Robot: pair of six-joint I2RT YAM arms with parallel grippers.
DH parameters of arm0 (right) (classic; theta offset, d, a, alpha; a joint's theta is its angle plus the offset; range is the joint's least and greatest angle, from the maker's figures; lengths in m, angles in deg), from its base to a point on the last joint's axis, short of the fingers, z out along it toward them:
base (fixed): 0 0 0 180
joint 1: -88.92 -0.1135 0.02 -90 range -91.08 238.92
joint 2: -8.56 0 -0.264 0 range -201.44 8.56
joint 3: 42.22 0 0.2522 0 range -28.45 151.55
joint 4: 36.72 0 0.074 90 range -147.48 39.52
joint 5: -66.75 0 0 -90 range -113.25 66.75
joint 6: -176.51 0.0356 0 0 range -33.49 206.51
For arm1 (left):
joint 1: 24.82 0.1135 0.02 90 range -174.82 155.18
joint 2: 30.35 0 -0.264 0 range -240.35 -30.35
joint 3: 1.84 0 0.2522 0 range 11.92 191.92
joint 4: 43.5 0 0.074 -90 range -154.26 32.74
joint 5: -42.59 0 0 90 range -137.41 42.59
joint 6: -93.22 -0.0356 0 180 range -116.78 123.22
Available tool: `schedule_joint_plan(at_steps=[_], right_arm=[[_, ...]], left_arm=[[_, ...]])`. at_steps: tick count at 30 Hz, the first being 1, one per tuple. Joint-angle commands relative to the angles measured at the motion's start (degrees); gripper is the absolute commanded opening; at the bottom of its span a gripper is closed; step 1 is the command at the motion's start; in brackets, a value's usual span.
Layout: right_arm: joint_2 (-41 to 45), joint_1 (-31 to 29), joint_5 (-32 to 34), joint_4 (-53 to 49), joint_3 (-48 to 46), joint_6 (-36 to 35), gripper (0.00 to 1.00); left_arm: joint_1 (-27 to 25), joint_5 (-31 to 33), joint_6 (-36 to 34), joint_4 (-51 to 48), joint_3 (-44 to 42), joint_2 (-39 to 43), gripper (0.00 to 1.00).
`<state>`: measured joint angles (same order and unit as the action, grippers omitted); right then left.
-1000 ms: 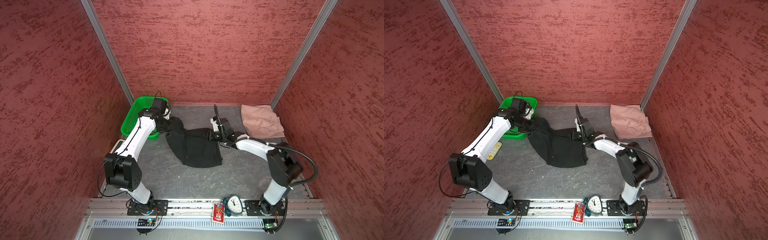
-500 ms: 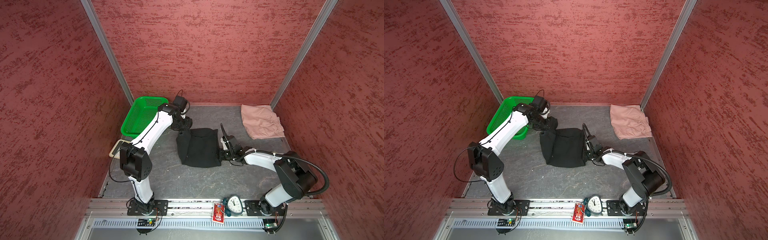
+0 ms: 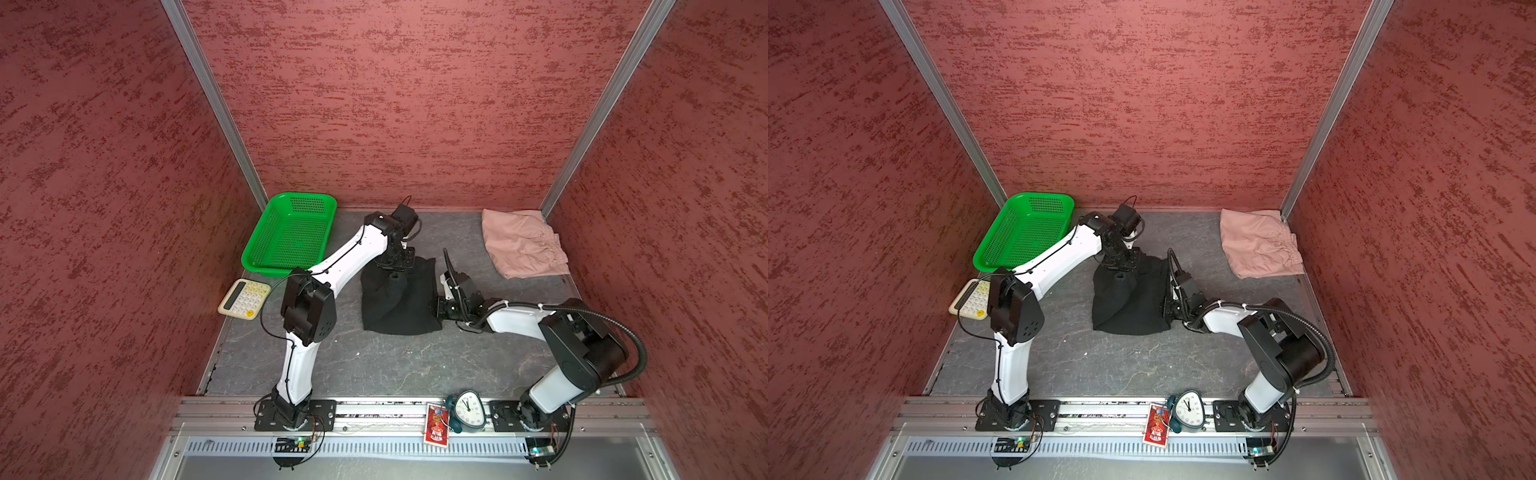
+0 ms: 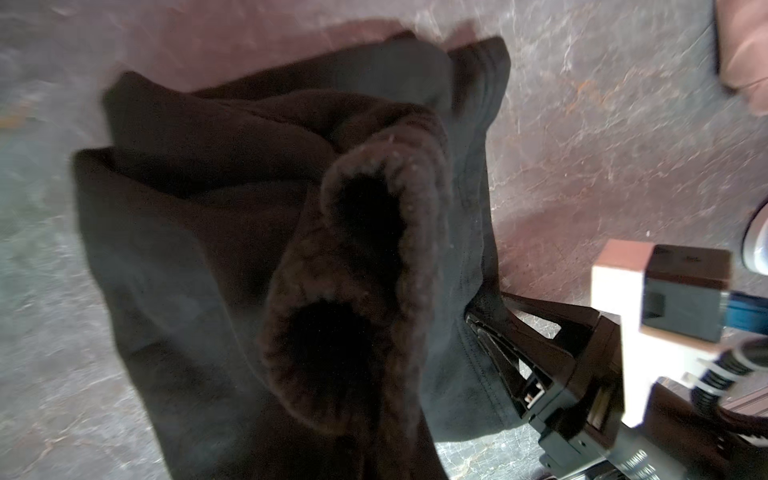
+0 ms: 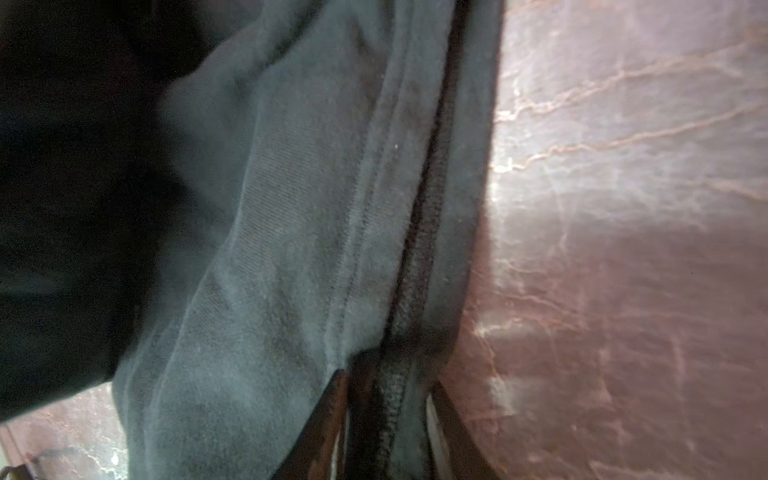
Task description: Fold and stack the shorts
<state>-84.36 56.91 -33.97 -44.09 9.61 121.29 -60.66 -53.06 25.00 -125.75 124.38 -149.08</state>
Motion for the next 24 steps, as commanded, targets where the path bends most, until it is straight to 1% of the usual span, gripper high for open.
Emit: schedule_joint_plan(at_steps=[1, 3, 4, 5, 6, 7, 8, 10, 11, 13, 15, 17, 19, 21, 22, 24], right_arm=[[-1.5, 0.0, 0.1, 2.1, -1.0, 1.3, 0.38], [-1.6, 0.0, -0.4, 2.4, -0.7, 1.3, 0.41], [-1.3, 0.0, -0.4, 2.3, -0.7, 1.2, 0.42], [-0.7, 0.0, -0.4, 2.0, -0.8, 1.3, 0.43], [0.3, 0.0, 0.1, 1.2, -1.0, 1.3, 0.45], [1.9, 0.1, 1.2, -0.1, -1.1, 1.1, 0.46], [3.5, 0.1, 2.4, -1.4, -1.2, 0.8, 0.47], [8.1, 0.5, 4.4, -4.9, -1.6, -0.2, 0.52], [10.7, 0.8, 4.8, -6.2, -2.0, -0.6, 0.54], [16.4, 1.7, 5.8, -10.2, -2.9, -1.0, 0.56], [21.9, 2.2, 7.7, -15.4, -3.5, -1.2, 0.56], [27.2, 2.5, 9.5, -20.8, -3.4, -2.6, 0.56], [31.8, 2.5, 9.2, -24.0, -2.1, -5.3, 0.52], [33.2, 2.4, 6.1, -23.9, 0.2, -7.5, 0.47], [32.7, 2.2, 3.7, -22.7, 1.8, -8.5, 0.47], [29.5, 1.0, 1.3, -20.2, 5.3, -9.2, 0.48]], left_arm=[[-1.3, -1.9, 1.8, 2.1, 2.0, -0.6, 0.00], [-2.3, -2.5, 2.3, 3.1, 3.1, -1.8, 0.00], [-2.8, -2.4, 2.7, 3.3, 4.1, -2.5, 0.08], [-3.4, -2.6, 2.7, 3.7, 4.6, -3.1, 0.11], [-3.8, -3.1, 2.6, 4.2, 5.4, -3.6, 0.17], [-4.2, -3.2, 2.7, 4.7, 6.1, -4.1, 0.29], [-4.4, -3.4, 2.8, 5.5, 6.6, -4.2, 0.54], [-4.8, -3.5, 3.2, 7.6, 7.7, -4.2, 0.82], [-4.8, -3.8, 3.3, 8.4, 8.4, -4.2, 0.99], [-4.9, -4.3, 3.1, 7.9, 11.9, -5.1, 0.99], [-5.2, -3.6, 1.9, 6.4, 15.0, -5.4, 0.99], [-5.1, -2.2, 0.4, 5.2, 16.0, -4.1, 0.99], [-4.8, 0.6, -1.2, 4.6, 15.1, -1.1, 0.99], [-4.0, 2.3, -2.6, 4.9, 12.4, 2.4, 0.99], [-3.0, 2.8, -2.9, 5.1, 10.1, 4.3, 0.99], [-0.8, 3.7, -2.9, 6.3, 4.4, 8.6, 1.00]])
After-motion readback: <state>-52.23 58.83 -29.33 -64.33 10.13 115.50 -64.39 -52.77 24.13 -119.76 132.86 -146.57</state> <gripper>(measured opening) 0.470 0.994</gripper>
